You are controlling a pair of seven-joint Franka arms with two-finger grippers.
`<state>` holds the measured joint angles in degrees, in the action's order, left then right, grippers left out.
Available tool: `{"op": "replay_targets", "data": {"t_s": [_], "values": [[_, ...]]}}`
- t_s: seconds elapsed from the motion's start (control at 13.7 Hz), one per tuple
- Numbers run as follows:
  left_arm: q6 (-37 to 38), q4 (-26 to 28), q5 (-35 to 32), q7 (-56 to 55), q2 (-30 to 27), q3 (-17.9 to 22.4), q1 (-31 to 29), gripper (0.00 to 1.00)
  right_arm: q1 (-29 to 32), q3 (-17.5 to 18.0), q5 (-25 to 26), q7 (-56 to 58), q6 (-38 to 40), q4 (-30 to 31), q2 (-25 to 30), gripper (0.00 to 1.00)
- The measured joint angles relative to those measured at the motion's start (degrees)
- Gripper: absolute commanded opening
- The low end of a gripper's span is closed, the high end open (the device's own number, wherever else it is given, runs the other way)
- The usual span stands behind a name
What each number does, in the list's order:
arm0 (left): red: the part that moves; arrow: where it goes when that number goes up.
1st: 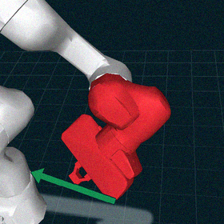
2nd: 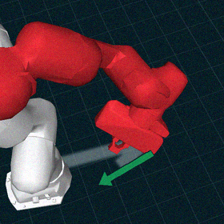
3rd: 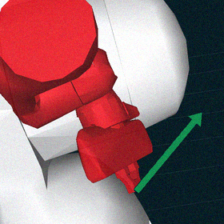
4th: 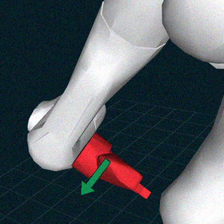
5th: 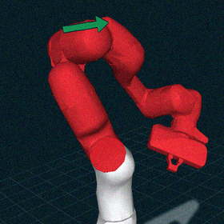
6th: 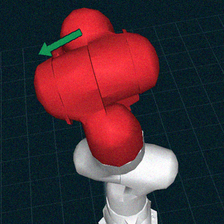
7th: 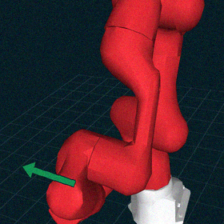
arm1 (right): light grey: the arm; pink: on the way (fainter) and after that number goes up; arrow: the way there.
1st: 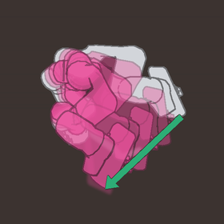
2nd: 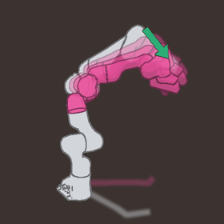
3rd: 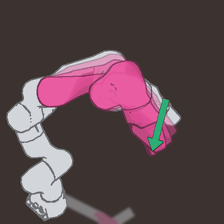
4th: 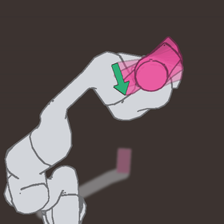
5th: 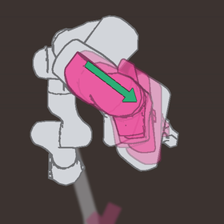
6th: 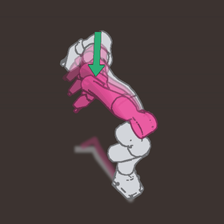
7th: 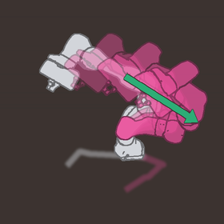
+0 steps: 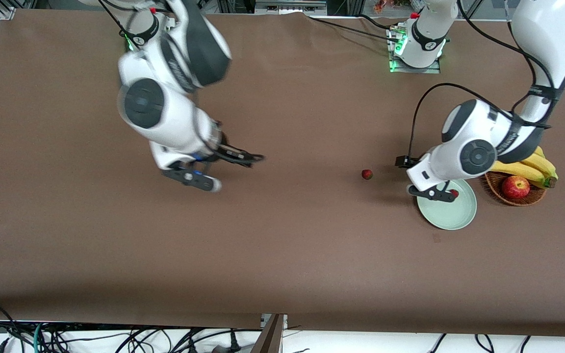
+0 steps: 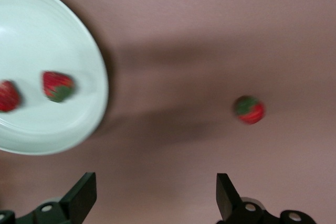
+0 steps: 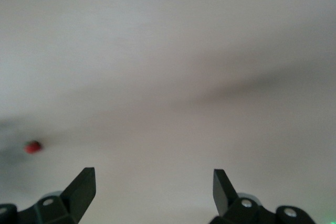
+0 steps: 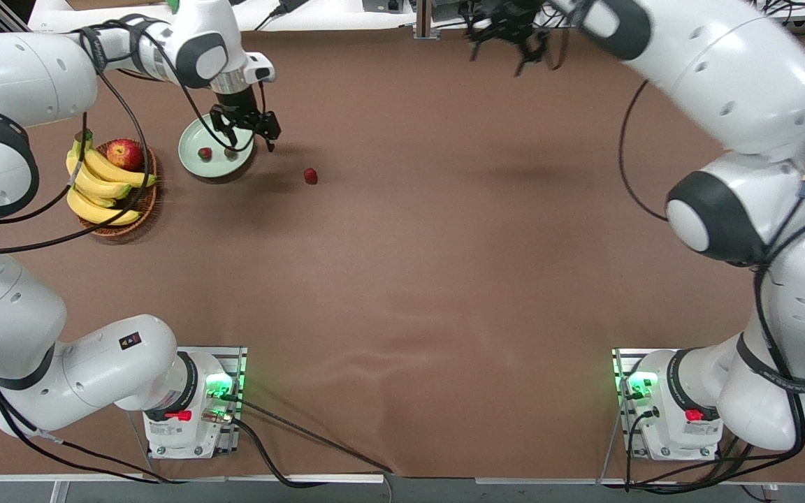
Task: Collect all strawberries into plate
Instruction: 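Grasp the third strawberry with the left gripper while the right gripper withdraws, then carry the third strawberry to the plate and release it with the left gripper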
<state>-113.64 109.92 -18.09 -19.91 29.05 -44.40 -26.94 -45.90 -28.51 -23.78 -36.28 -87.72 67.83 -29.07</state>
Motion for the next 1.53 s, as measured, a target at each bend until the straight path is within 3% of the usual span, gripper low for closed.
{"op": "replay_targets", "data": {"t_s": [0.15, 0.29, 0.58, 0.73, 0.88, 1.09, 1.24, 1.53], "values": [[-6.7, 2.6, 0.0, -5.56, 0.43, 0.03, 2.54, 1.0, 0.9, -1.75, 5.2, 5.07, 5.38, 3.12, 6.72, 0.99], [-16.1, 5.88, 0.0, -7.63, 1.68, 0.19, 3.88, 1.0, 5.2, 0.46, 9.8, 11.05, 8.07, 6.69, 12.95, 0.99], [-27.44, 10.24, -0.42, -8.59, 5.37, 0.66, 4.06, 0.99, 25.99, 17.08, 16.72, 19.65, 8.98, 16.23, 25.64, 0.99], [-29.13, 10.5, -4.63, -9.06, 6.44, 1.57, 5.13, 0.93, 31.1, 20.98, 18.15, 22.32, 8.62, 20.8, 30.22, 0.99], [-29.27, 10.52, -8.44, -9.71, 7.14, 2.49, 5.69, 0.82, 31.65, 21.47, 20.49, 23.88, 6.89, 23.25, 31.75, 0.99], [-29.39, 10.52, -10.45, -9.99, 7.92, 3.09, 5.75, 0.26, 31.64, 22.01, 22.4, 24.32, 4.72, 24.01, 31.44, 0.99], [-29.38, 10.52, -10.46, -10.02, 7.99, 3.16, 5.75, 0.03, 31.64, 22.24, 23.36, 24.55, 3.82, 24.01, 31.24, 0.99], [-29.11, 10.27, -10.47, -10.58, 7.93, 3.07, 5.77, 0.0, 31.63, 22.37, 23.51, 25.13, 2.82, 23.43, 31.02, 0.99]]}}
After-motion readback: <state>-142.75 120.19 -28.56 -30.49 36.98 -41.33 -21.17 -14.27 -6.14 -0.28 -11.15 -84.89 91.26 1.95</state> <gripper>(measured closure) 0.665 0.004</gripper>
